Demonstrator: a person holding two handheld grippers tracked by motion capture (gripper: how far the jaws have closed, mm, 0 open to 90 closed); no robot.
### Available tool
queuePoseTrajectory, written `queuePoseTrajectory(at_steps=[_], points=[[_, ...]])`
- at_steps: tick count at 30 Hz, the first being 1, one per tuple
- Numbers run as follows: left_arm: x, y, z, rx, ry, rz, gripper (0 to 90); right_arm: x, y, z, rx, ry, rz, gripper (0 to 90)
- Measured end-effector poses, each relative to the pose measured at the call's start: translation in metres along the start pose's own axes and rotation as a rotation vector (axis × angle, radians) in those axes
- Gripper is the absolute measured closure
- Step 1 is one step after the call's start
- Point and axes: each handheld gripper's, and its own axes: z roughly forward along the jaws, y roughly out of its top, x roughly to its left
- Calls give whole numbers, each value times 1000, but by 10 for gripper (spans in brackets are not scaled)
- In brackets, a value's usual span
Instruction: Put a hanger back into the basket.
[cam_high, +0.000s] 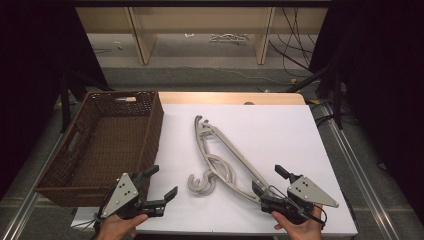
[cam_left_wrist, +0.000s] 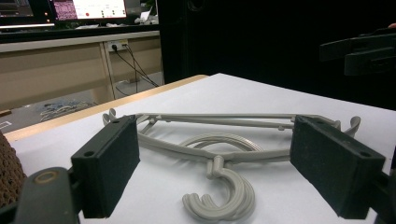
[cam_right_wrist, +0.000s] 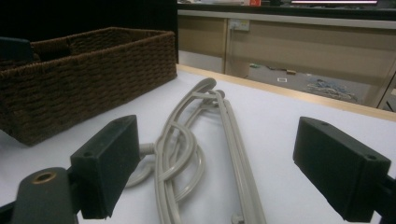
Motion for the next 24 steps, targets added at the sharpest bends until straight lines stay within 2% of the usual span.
queuePoseTrajectory(at_steps=[4,5,6,7,8,16,21,22,24], points=[[0,0,0,5,2,0,157,2,0,1,37,2,-10,156],[0,0,0,2,3,2,157,2,-1,3,26,14,-7,156],[0,0,0,2,3,2,158,5,-1,2,53,29,18,157],[0,0,0,5,2,3,157,5,-1,2,56,32,15,156],[0,0,0,5,2,3,157,4,-1,2,48,24,-11,156],[0,0,0,5,1,10,158,7,-1,6,72,60,-16,156],[-1,0,1,10,1,14,158,11,4,13,120,59,-66,158],[-1,-1,1,12,1,13,158,13,5,14,147,64,-63,158],[-1,-1,1,13,3,14,159,16,6,21,167,68,-99,161]])
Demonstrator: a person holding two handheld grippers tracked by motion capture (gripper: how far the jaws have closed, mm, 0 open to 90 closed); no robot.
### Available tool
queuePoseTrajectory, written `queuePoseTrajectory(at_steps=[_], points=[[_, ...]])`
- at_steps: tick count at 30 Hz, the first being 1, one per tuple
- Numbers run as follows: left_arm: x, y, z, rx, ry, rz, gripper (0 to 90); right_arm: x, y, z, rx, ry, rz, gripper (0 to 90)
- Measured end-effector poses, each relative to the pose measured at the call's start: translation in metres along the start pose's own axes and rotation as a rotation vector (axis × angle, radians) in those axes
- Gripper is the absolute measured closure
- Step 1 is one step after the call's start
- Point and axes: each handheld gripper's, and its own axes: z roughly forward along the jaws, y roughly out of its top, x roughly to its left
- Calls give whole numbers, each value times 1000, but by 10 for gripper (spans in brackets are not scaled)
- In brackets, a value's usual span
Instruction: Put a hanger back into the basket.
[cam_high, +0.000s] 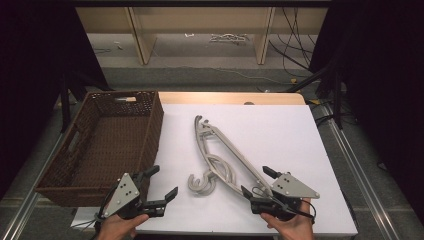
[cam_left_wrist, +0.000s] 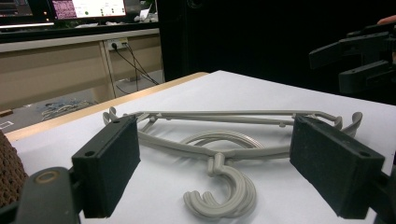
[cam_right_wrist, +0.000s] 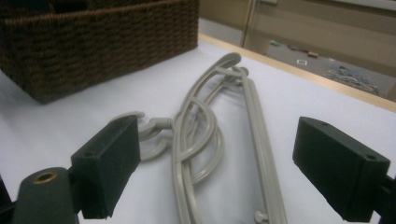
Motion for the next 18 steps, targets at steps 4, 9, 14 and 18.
queuePoseTrajectory(at_steps=[4,9,14,18], points=[[0,0,0,1,2,1,159,6,5,12,76,20,-58,185],[1,0,0,3,4,3,159,9,6,28,204,75,-111,231],[0,0,0,1,2,1,159,9,3,42,299,87,-154,261],[0,0,0,1,1,2,159,11,1,57,394,102,-167,320]])
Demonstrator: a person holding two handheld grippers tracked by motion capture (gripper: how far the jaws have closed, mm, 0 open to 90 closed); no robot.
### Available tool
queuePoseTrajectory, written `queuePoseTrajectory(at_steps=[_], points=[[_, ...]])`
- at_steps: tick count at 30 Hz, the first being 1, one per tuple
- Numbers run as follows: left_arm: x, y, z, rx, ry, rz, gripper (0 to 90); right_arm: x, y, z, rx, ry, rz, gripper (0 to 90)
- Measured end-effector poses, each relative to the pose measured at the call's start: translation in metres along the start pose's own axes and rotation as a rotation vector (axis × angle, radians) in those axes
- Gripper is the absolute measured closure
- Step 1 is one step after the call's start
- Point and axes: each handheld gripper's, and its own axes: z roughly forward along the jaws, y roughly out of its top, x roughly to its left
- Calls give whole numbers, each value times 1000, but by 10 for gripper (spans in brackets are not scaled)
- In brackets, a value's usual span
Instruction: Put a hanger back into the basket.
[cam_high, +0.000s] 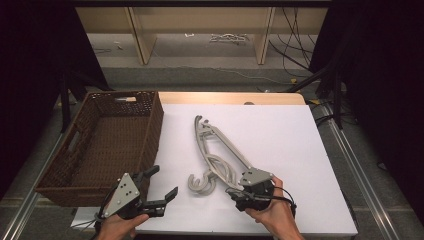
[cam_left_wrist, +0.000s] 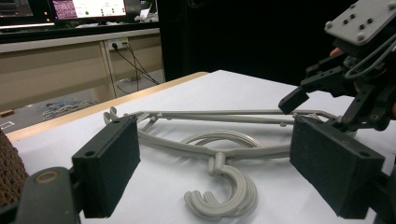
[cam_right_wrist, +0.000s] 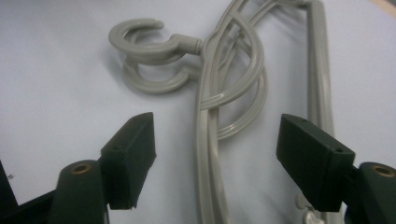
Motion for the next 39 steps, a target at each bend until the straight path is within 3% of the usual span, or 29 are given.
queuePoseTrajectory(at_steps=[8,9,10,16,29,39], points=[[-1,0,0,0,-1,0,159,-1,11,19,107,24,-49,444],[-1,0,0,1,-2,0,159,1,12,20,118,-1,-48,452],[-1,0,0,1,-2,0,159,2,14,21,133,5,-58,459],[0,0,0,6,-4,8,159,2,18,28,180,17,-66,546],[-1,0,0,6,-3,9,161,-1,15,37,244,52,-85,654],[-1,0,1,8,-1,9,161,-7,19,42,264,70,-60,763]])
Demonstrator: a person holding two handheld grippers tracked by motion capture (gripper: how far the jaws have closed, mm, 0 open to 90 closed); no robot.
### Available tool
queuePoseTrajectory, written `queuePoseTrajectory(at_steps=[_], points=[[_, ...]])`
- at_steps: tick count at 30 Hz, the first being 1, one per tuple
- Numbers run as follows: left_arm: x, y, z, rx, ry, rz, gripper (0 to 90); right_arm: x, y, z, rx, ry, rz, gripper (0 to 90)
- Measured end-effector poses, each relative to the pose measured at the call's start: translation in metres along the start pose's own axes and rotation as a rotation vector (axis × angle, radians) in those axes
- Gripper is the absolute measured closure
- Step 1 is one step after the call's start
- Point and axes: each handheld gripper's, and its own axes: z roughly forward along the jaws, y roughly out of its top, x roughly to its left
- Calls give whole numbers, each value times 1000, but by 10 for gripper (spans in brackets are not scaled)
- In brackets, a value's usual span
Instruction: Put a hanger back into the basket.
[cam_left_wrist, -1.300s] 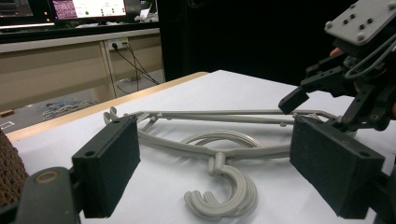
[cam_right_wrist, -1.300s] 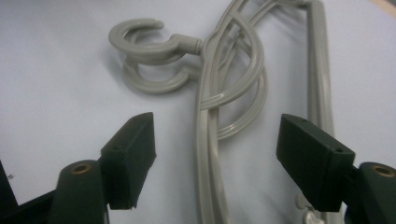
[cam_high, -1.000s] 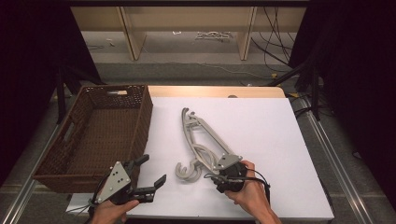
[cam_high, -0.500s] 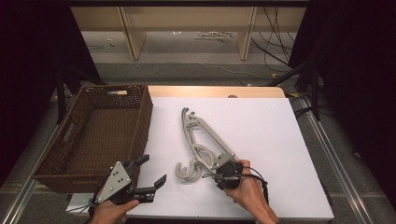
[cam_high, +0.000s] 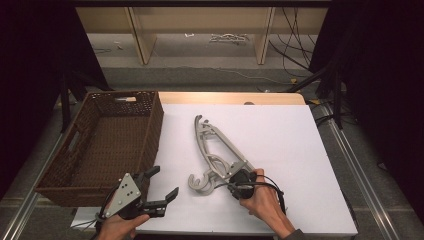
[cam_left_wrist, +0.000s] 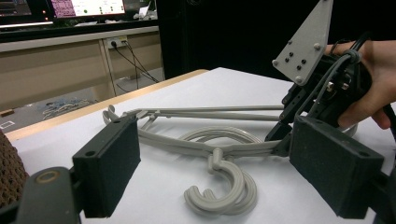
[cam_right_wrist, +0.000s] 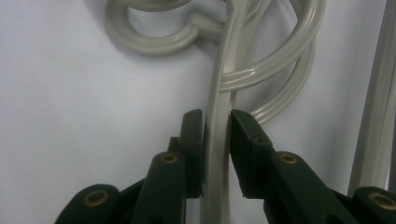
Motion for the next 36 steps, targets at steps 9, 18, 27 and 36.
queuePoseTrajectory(at_steps=[9,18,27,36], points=[[-2,0,0,2,-9,4,166,-4,1,-10,-51,4,0,803],[-4,0,2,12,-20,9,167,-13,-1,-23,-66,-8,-18,816],[-5,4,6,20,-29,14,173,-23,-5,-38,-107,8,-33,819],[7,16,32,88,-12,5,207,-29,-7,-52,-154,-18,-64,820]])
